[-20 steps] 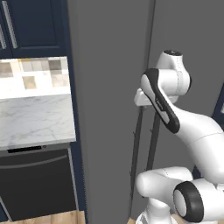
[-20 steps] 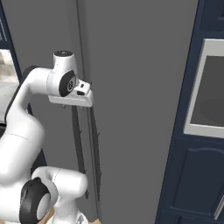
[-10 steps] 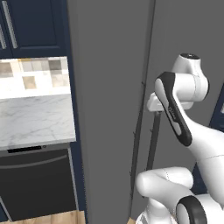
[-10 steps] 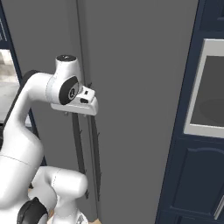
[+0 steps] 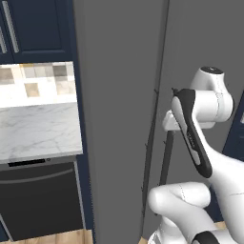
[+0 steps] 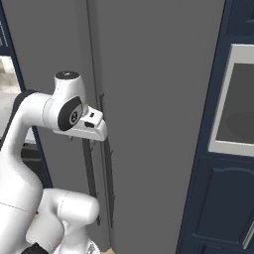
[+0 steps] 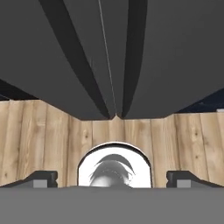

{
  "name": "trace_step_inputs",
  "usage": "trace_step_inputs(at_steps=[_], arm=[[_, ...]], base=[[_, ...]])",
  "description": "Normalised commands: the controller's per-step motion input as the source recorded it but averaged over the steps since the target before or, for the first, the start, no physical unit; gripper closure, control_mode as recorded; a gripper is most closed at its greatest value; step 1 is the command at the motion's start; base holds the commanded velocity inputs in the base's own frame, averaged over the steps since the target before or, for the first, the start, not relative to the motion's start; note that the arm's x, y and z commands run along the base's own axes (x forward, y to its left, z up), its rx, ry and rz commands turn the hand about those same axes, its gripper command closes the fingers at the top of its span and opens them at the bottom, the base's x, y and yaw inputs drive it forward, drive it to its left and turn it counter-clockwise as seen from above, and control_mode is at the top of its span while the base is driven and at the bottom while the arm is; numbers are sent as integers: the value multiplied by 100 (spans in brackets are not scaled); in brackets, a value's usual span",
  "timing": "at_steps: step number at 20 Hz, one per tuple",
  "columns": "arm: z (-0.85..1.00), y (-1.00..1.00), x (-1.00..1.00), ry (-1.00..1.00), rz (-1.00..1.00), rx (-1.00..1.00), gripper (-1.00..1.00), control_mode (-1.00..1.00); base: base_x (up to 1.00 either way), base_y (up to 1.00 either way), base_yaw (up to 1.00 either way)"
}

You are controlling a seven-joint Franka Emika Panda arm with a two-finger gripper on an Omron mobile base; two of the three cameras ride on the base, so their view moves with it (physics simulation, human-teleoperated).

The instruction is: Open the freezer door, pick up the ice cube tray from the freezer, and place it on the dining counter.

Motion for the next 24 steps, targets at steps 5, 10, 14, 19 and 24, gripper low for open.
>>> trace_step_inputs(at_steps=[5, 10, 14, 19, 24], arm=[[0, 11, -40, 1, 0, -4, -100, -100], [-1, 6, -32, 2, 0, -1, -100, -100], [0, 7, -5, 4, 0, -1, -100, -100], [0, 7, 0, 4, 0, -1, -100, -100], [0, 0, 0, 3, 0, 0, -100, 100]], base=[[0, 0, 0], [0, 0, 0], [0, 0, 0], [0, 0, 0], [0, 0, 0]])
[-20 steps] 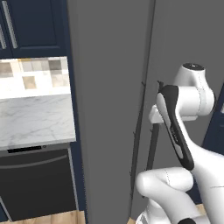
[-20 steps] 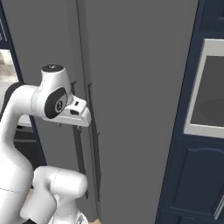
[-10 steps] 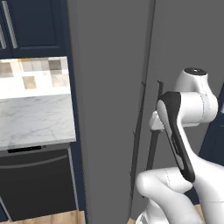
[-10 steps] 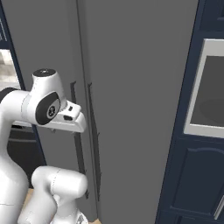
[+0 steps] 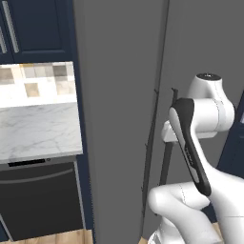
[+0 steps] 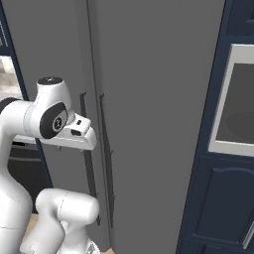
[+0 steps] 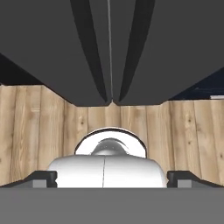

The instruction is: Open the freezer door, pick up the ice cube tray from the freezer, and place it on the dining counter.

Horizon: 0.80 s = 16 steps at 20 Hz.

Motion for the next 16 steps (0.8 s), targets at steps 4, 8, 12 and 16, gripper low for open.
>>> trace_step_inputs(at_steps=[4, 8, 12, 16], arm=[[0, 0, 0, 0, 0, 0, -100, 100], [0, 0, 0, 0, 0, 0, -100, 100], [0, 0, 0, 0, 0, 0, -100, 100], [0, 0, 0, 0, 0, 0, -100, 100]], base=[[-22, -31, -1], [-36, -61, -1], [-16, -60, -2], [-2, -60, 0]])
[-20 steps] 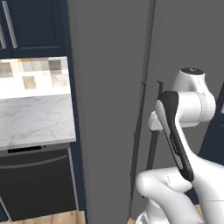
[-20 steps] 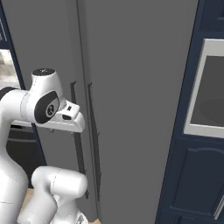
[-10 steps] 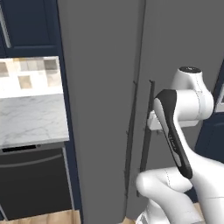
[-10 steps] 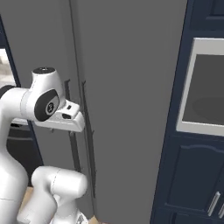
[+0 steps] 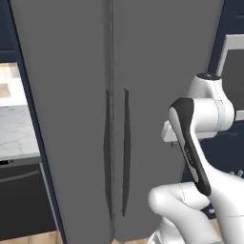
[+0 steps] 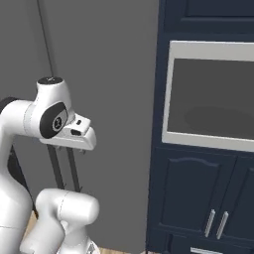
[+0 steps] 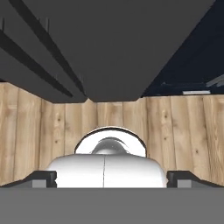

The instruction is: Open the freezer door, pick up the ice cube tray from the freezer, and place it on the dining counter.

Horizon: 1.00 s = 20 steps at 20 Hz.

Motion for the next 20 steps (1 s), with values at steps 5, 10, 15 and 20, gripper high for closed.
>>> trace_step_inputs(at_steps=[5, 10, 15, 20], arm=[[0, 0, 0, 0, 0, 0, -100, 100], [0, 0, 0, 0, 0, 0, -100, 100], [0, 0, 0, 0, 0, 0, -100, 100], [0, 0, 0, 0, 0, 0, -100, 100]], base=[[1, -45, 0], [22, -14, 0], [40, 0, 0], [28, 0, 0]])
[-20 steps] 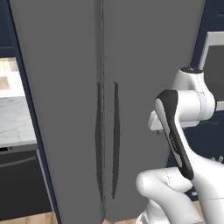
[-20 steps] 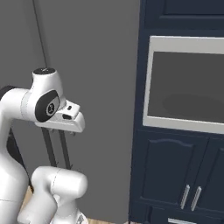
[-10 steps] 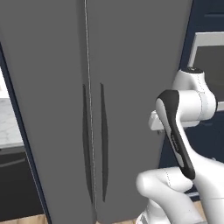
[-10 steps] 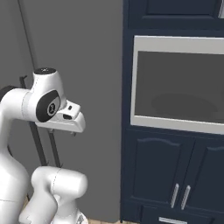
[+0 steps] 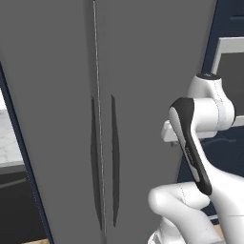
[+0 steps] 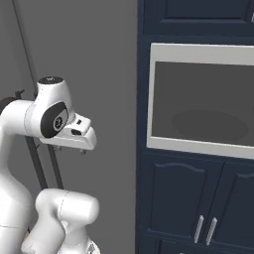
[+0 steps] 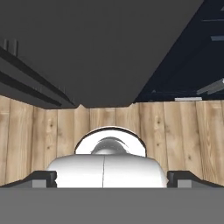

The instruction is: Open the freezer door, pick up the ice cube tray from the freezer, and place it on the dining counter.

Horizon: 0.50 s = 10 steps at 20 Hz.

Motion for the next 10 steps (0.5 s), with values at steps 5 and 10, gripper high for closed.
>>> trace_step_inputs(at_steps=[5, 10], arm=[[0, 0, 0, 0, 0, 0, -100, 100], [0, 53, -8, -2, 0, -2, -100, -100]], base=[[8, 5, 0], [0, 2, 0]])
